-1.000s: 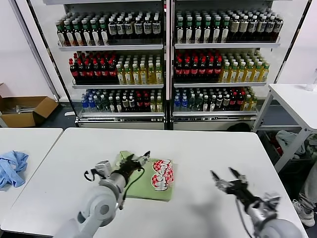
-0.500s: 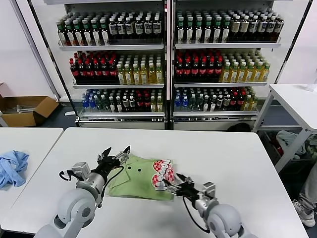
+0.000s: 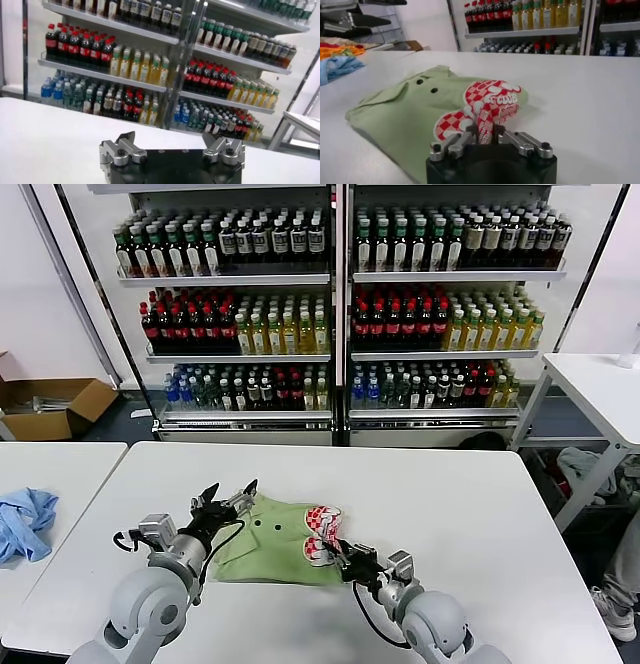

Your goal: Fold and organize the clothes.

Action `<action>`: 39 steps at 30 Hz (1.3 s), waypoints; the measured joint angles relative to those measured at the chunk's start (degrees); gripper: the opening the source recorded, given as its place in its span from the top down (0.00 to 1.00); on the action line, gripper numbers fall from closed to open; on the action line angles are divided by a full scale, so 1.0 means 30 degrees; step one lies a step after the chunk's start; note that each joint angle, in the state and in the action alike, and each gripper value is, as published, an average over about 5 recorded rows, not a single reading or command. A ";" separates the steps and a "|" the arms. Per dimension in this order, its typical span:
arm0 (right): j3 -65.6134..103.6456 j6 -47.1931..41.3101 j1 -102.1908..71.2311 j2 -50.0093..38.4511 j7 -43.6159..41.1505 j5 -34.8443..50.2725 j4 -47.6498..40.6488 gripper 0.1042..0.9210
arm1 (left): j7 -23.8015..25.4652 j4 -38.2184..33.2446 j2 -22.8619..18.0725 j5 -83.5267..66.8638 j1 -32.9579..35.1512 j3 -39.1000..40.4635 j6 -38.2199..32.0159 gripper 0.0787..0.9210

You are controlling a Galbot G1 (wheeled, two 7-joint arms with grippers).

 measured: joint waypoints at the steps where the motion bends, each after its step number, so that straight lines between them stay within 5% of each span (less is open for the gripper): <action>1: 0.0054 0.0013 -0.0072 -0.0080 -0.0043 -0.0108 0.0074 0.89 | 0.0003 -0.0003 -0.0022 -0.0023 0.0037 -0.0050 -0.0008 0.12; 6: 0.0610 0.0135 -0.0666 -0.0819 -0.0401 -0.0501 0.0710 0.97 | 0.0029 -0.0009 -0.0051 -0.0168 0.0162 -0.0309 -0.0028 0.12; 17: 0.3744 0.0758 -0.3054 -0.3423 -0.1259 -0.0570 0.2473 0.95 | 0.0073 0.0002 -0.0234 -0.0489 -0.0046 -0.0138 -0.0051 0.12; 39: 0.6478 0.2560 -0.4818 -0.3204 -0.0926 -0.0319 0.3908 0.19 | -0.0012 0.0005 -0.0406 -0.0775 -0.0304 0.0463 0.0052 0.12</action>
